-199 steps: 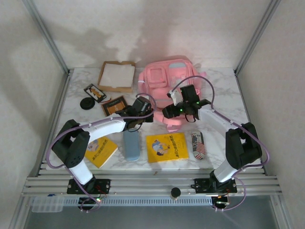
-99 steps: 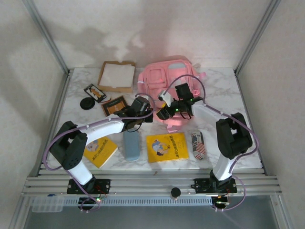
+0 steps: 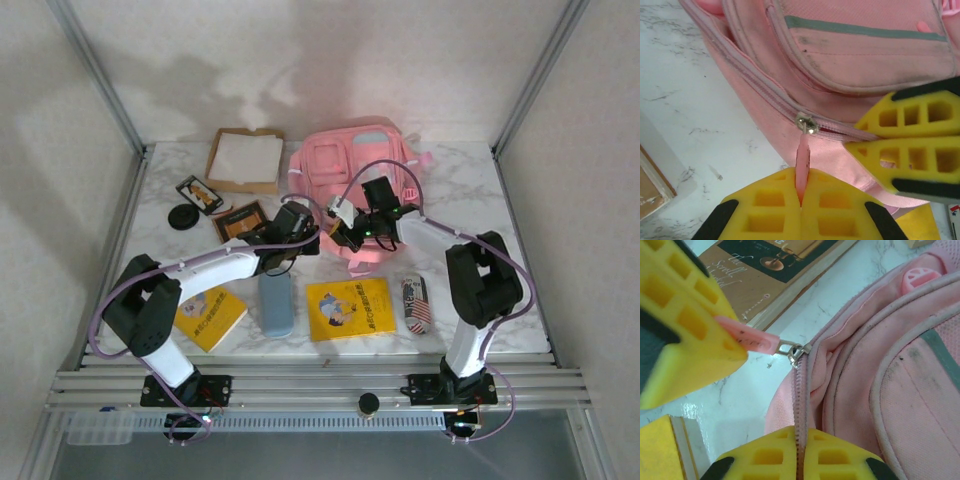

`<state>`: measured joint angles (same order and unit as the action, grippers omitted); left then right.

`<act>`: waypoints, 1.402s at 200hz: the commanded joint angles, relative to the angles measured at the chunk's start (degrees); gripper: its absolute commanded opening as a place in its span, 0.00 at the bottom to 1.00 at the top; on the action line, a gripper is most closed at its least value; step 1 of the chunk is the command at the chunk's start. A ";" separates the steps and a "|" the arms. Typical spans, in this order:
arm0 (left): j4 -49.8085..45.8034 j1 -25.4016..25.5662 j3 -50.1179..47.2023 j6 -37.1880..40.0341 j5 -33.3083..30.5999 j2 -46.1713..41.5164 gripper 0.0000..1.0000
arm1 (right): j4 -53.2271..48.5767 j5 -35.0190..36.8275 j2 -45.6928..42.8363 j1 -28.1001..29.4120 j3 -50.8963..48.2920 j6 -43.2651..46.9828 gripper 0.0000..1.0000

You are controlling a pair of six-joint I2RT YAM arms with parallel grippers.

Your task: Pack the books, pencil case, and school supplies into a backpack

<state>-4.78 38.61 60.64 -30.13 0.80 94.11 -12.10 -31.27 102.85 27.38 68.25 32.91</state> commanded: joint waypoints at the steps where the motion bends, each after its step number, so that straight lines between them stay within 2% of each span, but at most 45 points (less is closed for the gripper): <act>1: -2.83 -3.40 2.02 -1.86 -5.22 -2.48 0.00 | 0.05 3.01 -4.38 -0.46 0.06 3.70 0.00; 16: -3.48 -5.15 1.85 -1.80 -7.44 -2.57 0.00 | -0.99 4.01 -5.66 -0.81 0.06 4.36 0.00; 70: -0.12 -13.24 4.29 0.13 -7.78 1.61 0.00 | -2.88 5.12 -8.21 -1.36 0.46 5.93 0.00; 120: 5.43 -18.39 12.61 2.01 -4.46 12.28 0.00 | -5.72 4.43 -7.42 -1.27 2.70 7.17 0.00; 142: 7.95 -19.18 14.80 2.64 -4.69 15.14 0.00 | -6.12 5.81 -7.43 -1.27 2.26 7.99 0.00; 163: 8.27 -19.62 16.68 2.62 -2.17 16.80 0.00 | -5.89 4.60 -6.69 -0.89 3.06 6.98 0.00; 188: 9.67 -19.54 15.12 2.88 1.69 16.43 0.00 | -3.11 5.62 -4.70 1.28 4.15 3.47 0.00; 218: 7.62 -19.59 13.69 2.80 2.80 14.44 0.00 | 3.73 9.77 -2.16 2.42 4.50 -2.13 0.00; 228: 5.83 -19.60 14.23 3.21 3.68 14.10 0.00 | 3.28 9.00 -1.06 2.43 6.24 -3.38 0.12; 235: 5.34 -19.56 13.80 3.12 4.26 13.37 0.12 | 3.01 8.91 -0.65 2.61 7.48 -4.43 0.20; 241: 5.37 -19.59 12.83 2.91 4.64 12.33 0.24 | 2.91 9.37 -0.68 2.76 8.35 -5.63 0.24; 256: 5.57 -19.60 9.64 1.53 4.22 9.09 0.46 | 3.45 9.16 -2.72 2.95 8.36 -8.80 0.33; 267: 5.57 -19.71 7.07 0.38 4.44 6.36 0.54 | 4.54 8.66 -5.23 2.74 6.63 -12.03 0.39; 280: 5.89 -19.61 3.57 -1.35 5.95 2.89 0.61 | 4.64 8.84 -8.29 2.40 4.95 -17.30 0.41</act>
<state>1.10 19.40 68.84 -28.93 5.26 104.40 -9.82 -22.50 100.71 30.15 74.24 25.85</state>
